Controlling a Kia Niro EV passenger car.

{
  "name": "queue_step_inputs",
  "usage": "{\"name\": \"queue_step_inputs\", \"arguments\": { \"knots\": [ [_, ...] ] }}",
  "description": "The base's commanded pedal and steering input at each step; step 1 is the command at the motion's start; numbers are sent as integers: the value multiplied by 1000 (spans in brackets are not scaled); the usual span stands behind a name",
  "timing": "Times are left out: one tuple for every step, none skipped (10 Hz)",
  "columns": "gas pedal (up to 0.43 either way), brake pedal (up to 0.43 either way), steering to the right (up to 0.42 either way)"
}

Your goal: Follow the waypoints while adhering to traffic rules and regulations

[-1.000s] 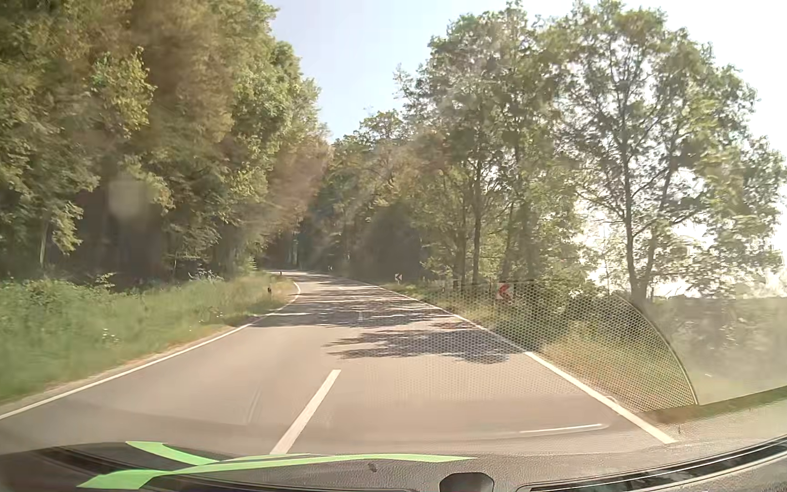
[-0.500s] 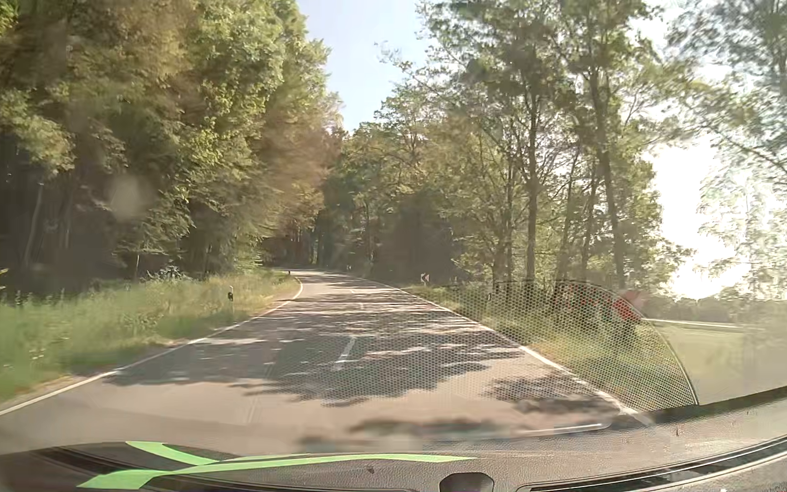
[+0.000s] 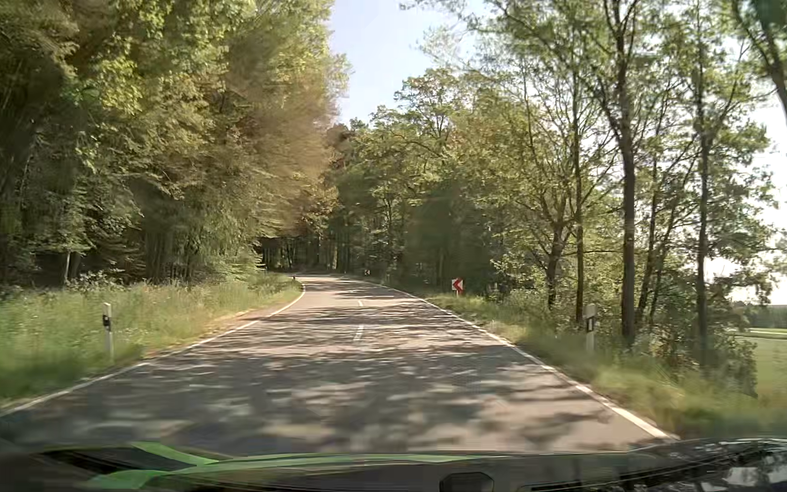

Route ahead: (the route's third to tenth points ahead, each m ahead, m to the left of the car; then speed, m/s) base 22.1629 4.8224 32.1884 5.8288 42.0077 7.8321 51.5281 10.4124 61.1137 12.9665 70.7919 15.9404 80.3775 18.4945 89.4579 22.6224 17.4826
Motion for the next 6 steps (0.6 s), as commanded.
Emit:
{"name": "queue_step_inputs", "arguments": {
  "knots": [
    [248,0,-30],
    [248,0,-29],
    [228,0,-29],
    [228,0,-28],
    [220,0,-28],
    [220,0,-28]
  ]
}}
